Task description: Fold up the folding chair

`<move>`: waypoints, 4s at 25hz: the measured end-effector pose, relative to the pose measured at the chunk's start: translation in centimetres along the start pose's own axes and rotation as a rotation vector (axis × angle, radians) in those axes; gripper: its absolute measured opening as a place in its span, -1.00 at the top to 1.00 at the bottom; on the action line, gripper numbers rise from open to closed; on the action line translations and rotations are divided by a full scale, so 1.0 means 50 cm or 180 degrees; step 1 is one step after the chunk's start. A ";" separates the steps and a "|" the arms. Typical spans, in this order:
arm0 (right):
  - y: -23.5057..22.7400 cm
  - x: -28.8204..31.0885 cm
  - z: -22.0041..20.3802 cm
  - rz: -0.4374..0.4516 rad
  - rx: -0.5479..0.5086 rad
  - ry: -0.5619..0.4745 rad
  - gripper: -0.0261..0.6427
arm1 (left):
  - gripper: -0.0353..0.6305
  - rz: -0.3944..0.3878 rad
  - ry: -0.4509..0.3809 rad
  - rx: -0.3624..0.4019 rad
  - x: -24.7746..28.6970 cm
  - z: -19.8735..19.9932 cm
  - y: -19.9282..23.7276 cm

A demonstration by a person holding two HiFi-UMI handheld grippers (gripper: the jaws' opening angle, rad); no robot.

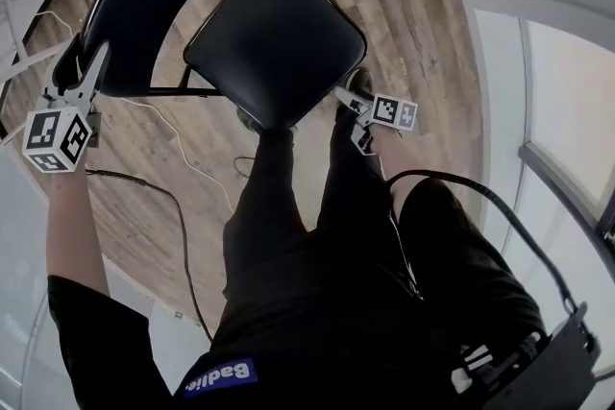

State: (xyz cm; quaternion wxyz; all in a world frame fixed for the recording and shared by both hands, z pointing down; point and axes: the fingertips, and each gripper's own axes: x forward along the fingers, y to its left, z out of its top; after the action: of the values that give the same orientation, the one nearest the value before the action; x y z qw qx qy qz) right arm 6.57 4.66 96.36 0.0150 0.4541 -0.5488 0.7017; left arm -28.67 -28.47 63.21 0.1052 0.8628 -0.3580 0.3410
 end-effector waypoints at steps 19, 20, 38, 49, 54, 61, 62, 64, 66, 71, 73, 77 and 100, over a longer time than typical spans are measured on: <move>-0.061 0.222 0.052 0.0486 0.0630 -0.0498 -0.44 | 0.23 -0.0207 -0.0199 0.0022 0.057 -0.009 -0.015; -0.060 0.228 0.052 0.0545 0.0668 -0.0483 -0.44 | 0.23 -0.0202 -0.0177 0.0017 0.058 -0.010 -0.015; 0.055 0.184 0.068 0.0758 0.0567 -0.0307 -0.17 | 0.23 0.0143 -0.0258 0.0148 -0.009 0.049 -0.023; 0.167 0.134 0.082 0.0790 0.0537 -0.0310 -0.05 | 0.24 0.0250 -0.0296 0.0316 -0.076 0.097 -0.071; 0.221 0.106 0.092 0.0786 0.0482 -0.0309 0.11 | 0.28 0.0217 -0.0323 0.0364 -0.110 0.118 -0.115; 0.336 0.068 0.094 0.0840 0.0453 -0.0313 0.15 | 0.32 0.0221 -0.0300 0.0464 -0.169 0.140 -0.161; 0.352 0.063 0.097 0.0856 0.0448 -0.0312 0.17 | 0.32 0.0213 -0.0296 0.0475 -0.174 0.144 -0.167; 0.382 0.057 0.105 0.0878 0.0435 -0.0306 0.19 | 0.34 0.0191 -0.0295 0.0498 -0.184 0.155 -0.175; 0.416 0.055 0.117 0.0855 0.0438 -0.0290 0.19 | 0.35 0.0171 -0.0302 0.0513 -0.193 0.167 -0.178; 0.496 0.039 0.140 0.0938 0.0379 -0.0310 0.23 | 0.39 0.0172 -0.0302 0.0602 -0.215 0.182 -0.209; 0.531 0.039 0.145 0.0969 0.0360 -0.0337 0.27 | 0.40 0.0186 -0.0306 0.0670 -0.226 0.188 -0.214; 0.603 0.042 0.138 0.0981 0.0465 -0.0378 0.28 | 0.40 0.0155 -0.0302 0.0783 -0.252 0.195 -0.220; 0.823 0.130 0.225 0.0585 0.0370 -0.0446 0.28 | 0.52 -0.0024 -0.0245 0.0852 -0.286 0.221 -0.211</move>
State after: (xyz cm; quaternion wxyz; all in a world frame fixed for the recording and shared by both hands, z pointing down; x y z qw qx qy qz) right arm -11.64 -23.63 69.30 -0.1140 0.4499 -0.5461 0.6973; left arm -23.03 -17.77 46.13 -0.0234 0.8829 -0.3099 0.3520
